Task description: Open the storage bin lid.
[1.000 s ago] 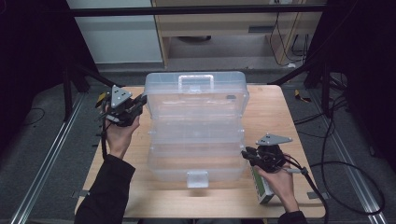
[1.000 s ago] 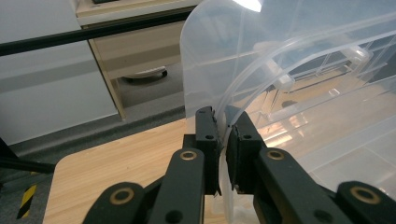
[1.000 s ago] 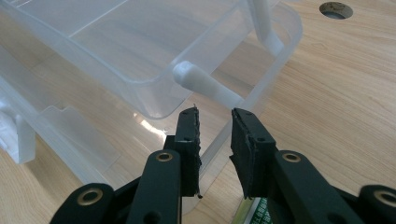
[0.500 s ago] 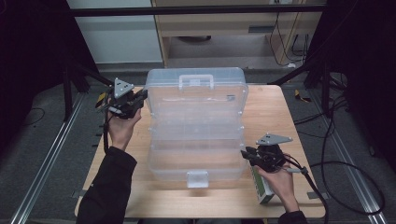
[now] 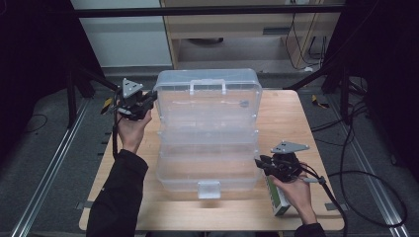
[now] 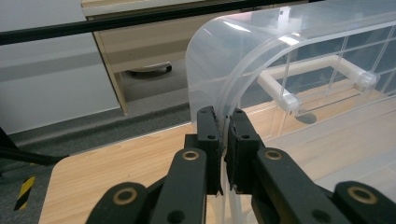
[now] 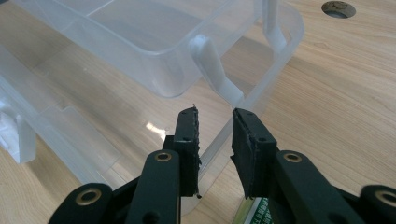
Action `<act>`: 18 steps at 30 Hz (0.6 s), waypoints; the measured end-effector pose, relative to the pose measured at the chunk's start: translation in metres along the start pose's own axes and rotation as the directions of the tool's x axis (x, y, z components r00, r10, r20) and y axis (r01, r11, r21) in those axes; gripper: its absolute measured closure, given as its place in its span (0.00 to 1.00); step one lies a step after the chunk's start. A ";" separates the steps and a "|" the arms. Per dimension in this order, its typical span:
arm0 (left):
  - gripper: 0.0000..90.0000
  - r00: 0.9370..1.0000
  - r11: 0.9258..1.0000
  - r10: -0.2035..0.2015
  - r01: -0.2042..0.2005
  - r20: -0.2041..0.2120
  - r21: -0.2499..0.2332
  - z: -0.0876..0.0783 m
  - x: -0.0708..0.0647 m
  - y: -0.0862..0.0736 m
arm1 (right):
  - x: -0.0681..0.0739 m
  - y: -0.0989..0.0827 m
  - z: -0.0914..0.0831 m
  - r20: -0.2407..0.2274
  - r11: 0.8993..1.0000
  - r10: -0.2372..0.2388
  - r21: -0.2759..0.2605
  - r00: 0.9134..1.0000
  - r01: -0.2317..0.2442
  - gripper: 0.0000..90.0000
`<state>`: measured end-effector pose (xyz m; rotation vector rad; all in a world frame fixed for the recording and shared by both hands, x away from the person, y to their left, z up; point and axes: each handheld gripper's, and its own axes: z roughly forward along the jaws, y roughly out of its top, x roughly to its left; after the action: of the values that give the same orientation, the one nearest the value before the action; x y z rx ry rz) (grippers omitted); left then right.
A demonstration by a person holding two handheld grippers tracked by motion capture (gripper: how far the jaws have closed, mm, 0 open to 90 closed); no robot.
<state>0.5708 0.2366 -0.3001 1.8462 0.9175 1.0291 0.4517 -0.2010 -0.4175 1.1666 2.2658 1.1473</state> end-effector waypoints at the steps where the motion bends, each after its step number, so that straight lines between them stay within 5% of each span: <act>1: 0.95 0.999 0.999 0.033 -0.033 0.019 -0.002 0.002 0.003 0.001 | 0.000 0.000 0.000 -0.001 1.000 0.002 0.001 1.000 -0.002 0.80; 3: 0.94 0.996 0.997 0.079 -0.079 0.046 -0.002 0.004 0.007 0.002 | 0.000 0.000 0.000 -0.001 1.000 0.000 0.000 1.000 0.000 0.80; 7: 0.94 0.999 0.999 0.044 -0.044 0.031 0.000 0.008 0.006 0.002 | 0.000 0.000 0.000 -0.003 1.000 0.002 -0.002 1.000 -0.002 0.80; 18: 0.94 0.999 0.999 0.034 -0.035 0.033 0.029 0.022 0.011 0.006 | -0.001 0.000 0.000 -0.008 1.000 0.007 0.000 1.000 -0.007 0.79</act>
<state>0.5960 0.2370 -0.2988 1.9040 0.8888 1.0081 0.4523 -0.2018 -0.4178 1.1727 2.2694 1.1563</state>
